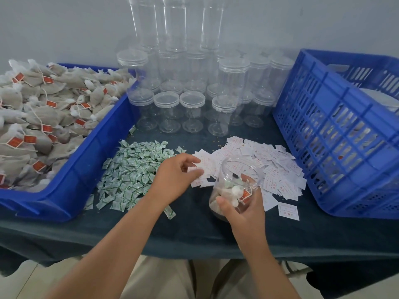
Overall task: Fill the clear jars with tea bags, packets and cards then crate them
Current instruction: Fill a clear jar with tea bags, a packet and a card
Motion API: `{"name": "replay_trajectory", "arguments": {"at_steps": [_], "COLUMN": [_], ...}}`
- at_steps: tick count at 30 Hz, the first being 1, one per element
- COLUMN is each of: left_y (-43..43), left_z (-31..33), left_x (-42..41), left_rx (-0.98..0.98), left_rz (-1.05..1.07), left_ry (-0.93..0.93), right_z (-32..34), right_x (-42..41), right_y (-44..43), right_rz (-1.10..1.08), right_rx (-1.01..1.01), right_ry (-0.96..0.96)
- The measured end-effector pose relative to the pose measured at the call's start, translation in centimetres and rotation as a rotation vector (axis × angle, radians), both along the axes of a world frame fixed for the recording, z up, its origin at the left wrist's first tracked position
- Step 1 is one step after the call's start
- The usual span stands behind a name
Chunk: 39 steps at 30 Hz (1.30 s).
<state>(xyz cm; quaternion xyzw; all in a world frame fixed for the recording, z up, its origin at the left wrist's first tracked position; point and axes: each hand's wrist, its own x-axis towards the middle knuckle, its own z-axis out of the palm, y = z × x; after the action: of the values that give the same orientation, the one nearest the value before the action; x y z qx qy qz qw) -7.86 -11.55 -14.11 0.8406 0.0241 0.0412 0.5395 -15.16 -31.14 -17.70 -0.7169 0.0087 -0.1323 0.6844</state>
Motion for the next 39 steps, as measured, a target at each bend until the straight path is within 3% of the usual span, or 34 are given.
{"name": "replay_trajectory", "arguments": {"at_steps": [3,9,11,22,24,28,30,32,34,39], "left_y": [0.9,1.1,0.7,0.5,0.6,1.4,2.1,2.0,0.9,-0.8], "left_z": [2.0,7.9,8.9,9.4,9.3,8.5,7.0,4.5,2.1,-1.2], "left_x": [-1.0,-3.3,-4.1,-3.9,-3.6,-2.6,-1.0,0.5,1.3,3.5], "left_rx": [-0.249,-0.371,-0.274,0.757,0.703,0.25,0.377,0.653,0.822,0.829], "left_rz": [0.044,-0.031,-0.135,-0.449,-0.392,-0.069,-0.032,-0.081,-0.105,-0.013], "left_ry": [-0.016,-0.129,-0.149,-0.244,-0.275,-0.273,-0.1,0.062,0.088,0.021], "right_z": [0.3,1.1,0.9,0.2,0.2,-0.1,-0.1,-0.3,-0.4,-0.1], "right_x": [0.0,1.2,0.9,0.2,0.2,0.1,0.0,0.0,0.1,0.4], "right_y": [0.7,3.8,4.2,4.2,4.2,4.4,4.6,4.6,4.4,4.0], "right_rz": [0.035,0.165,0.17,0.19,0.176,0.139,0.104,0.018,-0.089,-0.142], "right_rx": [0.002,0.035,-0.005,-0.122,-0.109,-0.093,-0.088,-0.085,-0.054,0.013], "right_ry": [0.011,0.032,0.015,-0.096,-0.101,-0.12,-0.137,-0.155,-0.142,-0.074]}}
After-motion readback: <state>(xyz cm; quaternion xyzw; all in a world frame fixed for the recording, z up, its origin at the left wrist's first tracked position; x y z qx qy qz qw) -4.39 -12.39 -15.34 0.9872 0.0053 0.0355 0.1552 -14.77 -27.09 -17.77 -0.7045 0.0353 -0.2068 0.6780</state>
